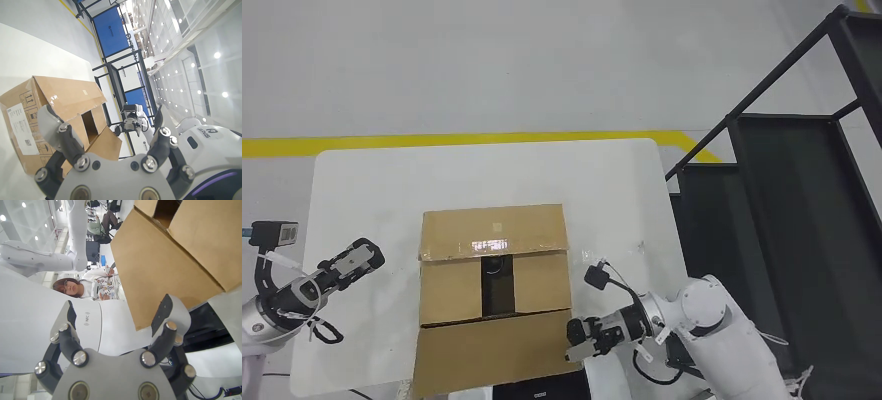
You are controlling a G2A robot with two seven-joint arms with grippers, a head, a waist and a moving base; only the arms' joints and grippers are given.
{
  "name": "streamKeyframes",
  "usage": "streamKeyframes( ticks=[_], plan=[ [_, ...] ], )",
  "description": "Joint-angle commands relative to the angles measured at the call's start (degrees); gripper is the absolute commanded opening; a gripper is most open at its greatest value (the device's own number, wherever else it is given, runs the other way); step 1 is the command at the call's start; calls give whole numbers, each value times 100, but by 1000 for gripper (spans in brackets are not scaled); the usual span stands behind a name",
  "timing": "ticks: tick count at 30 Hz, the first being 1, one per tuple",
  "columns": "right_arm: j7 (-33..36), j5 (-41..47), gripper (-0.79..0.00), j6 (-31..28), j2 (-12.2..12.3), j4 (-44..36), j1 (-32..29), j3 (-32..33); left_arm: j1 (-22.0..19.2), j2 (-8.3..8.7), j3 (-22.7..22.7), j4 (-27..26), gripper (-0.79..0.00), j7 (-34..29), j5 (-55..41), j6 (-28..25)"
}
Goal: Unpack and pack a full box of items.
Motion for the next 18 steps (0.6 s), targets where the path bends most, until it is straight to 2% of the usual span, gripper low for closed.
streamKeyframes(
  ticks=[1,10,18],
  plan=[
    [-75,-158,0,49,8,2,10,-132,0,0,0,0,0,0,0,0],
    [-634,-843,0,330,34,62,53,-677,0,0,0,0,0,0,0,0],
    [-1335,-1212,0,467,61,142,56,-865,-1,-4,54,-75,0,-13,-48,92]
  ],
)
